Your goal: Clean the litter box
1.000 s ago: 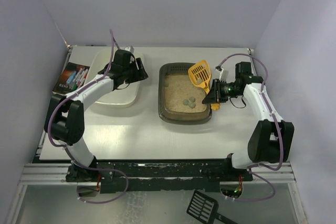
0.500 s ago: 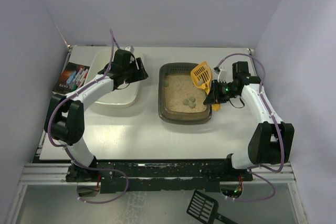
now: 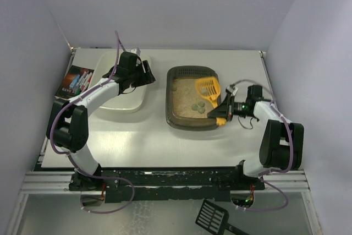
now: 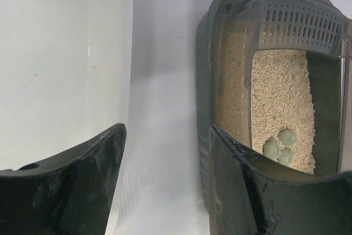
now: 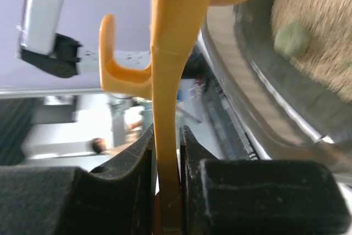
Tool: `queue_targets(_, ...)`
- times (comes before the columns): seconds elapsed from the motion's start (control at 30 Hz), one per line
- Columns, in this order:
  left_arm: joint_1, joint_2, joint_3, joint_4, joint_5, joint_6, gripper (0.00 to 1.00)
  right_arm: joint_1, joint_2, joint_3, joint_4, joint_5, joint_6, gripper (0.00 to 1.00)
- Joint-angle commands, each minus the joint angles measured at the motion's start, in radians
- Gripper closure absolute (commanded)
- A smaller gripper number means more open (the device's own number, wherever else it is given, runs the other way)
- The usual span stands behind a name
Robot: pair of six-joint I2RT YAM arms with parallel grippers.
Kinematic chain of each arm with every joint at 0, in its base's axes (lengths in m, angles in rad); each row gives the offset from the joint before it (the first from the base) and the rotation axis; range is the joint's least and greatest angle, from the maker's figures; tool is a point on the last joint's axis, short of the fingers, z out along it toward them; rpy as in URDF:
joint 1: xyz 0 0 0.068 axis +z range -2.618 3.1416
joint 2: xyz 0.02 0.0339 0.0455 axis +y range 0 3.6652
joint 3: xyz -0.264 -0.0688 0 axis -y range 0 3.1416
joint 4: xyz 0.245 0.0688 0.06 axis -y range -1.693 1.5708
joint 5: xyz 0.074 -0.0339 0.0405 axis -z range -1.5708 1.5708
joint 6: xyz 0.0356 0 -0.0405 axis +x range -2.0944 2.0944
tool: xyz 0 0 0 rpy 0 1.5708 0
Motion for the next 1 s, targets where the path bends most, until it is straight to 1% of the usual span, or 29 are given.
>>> queue_targets(0.0, 0.006, -0.030, -0.001, 0.028, -0.001, 0.020, 0.27, 0.005, -0.035, -0.192, 0.464, -0.250, 0.514, 1.00)
queue_targets(0.07, 0.006, -0.039, -0.006, 0.031, -0.008, 0.025, 0.26, 0.039, -0.027, -0.160, 0.405, -0.251, 0.467, 1.00)
queue_targets(0.17, 0.006, -0.047, -0.015, 0.037, -0.018, 0.032, 0.26, 0.068, 0.011, -0.082, 0.232, -0.253, 0.289, 1.00)
queue_targets(0.2, 0.006, -0.047, -0.015, 0.037, -0.017, 0.032, 0.26, 0.071, 0.024, -0.065, 0.196, -0.253, 0.262, 1.00)
queue_targets(0.3, 0.006, -0.040, -0.016, 0.039, -0.008, 0.029, 0.26, 0.071, 0.048, -0.067, 0.225, -0.252, 0.280, 1.00)
queue_targets(0.4, 0.006, -0.034, -0.010, 0.036, -0.004, 0.027, 0.26, 0.071, 0.055, -0.100, 0.351, -0.250, 0.399, 1.00)
queue_targets(0.43, 0.006, -0.033, -0.008, 0.034, -0.003, 0.026, 0.26, 0.071, 0.058, -0.098, 0.354, -0.250, 0.396, 1.00)
queue_targets(0.47, 0.006, -0.031, -0.007, 0.035, -0.003, 0.026, 0.26, 0.072, 0.058, -0.087, 0.326, -0.243, 0.355, 1.00)
queue_targets(0.5, 0.007, -0.031, -0.007, 0.035, -0.002, 0.026, 0.26, 0.079, 0.058, -0.055, 0.258, -0.198, 0.259, 1.00)
queue_targets(0.53, 0.006, -0.030, -0.007, 0.036, -0.001, 0.024, 0.26, 0.092, 0.055, 0.003, 0.122, -0.091, 0.043, 1.00)
queue_targets(0.57, 0.006, -0.029, -0.009, 0.035, 0.000, 0.024, 0.26, 0.124, 0.053, 0.085, -0.070, 0.067, -0.121, 1.00)
queue_targets(0.6, 0.007, -0.030, -0.009, 0.036, 0.000, 0.024, 0.26, 0.173, 0.044, 0.149, -0.101, 0.225, -0.175, 1.00)
queue_targets(0.63, 0.008, -0.031, -0.010, 0.036, -0.001, 0.024, 0.26, 0.224, 0.031, 0.180, -0.099, 0.357, -0.166, 1.00)
queue_targets(0.67, 0.007, -0.032, -0.011, 0.037, -0.001, 0.025, 0.26, 0.251, 0.020, 0.200, -0.101, 0.451, -0.165, 1.00)
queue_targets(0.73, 0.007, -0.033, -0.012, 0.039, 0.002, 0.024, 0.25, 0.259, -0.008, 0.214, -0.087, 0.531, -0.146, 1.00)
queue_targets(0.83, 0.009, -0.032, -0.012, 0.039, 0.001, 0.024, 0.26, 0.257, -0.030, 0.225, -0.075, 0.696, -0.120, 1.00)
queue_targets(0.9, 0.009, -0.035, -0.013, 0.039, 0.000, 0.025, 0.25, 0.254, -0.032, 0.228, -0.078, 0.749, -0.116, 1.00)
queue_targets(0.97, 0.009, -0.037, -0.013, 0.040, 0.000, 0.027, 0.26, 0.252, -0.035, 0.223, -0.077, 0.723, -0.113, 1.00)
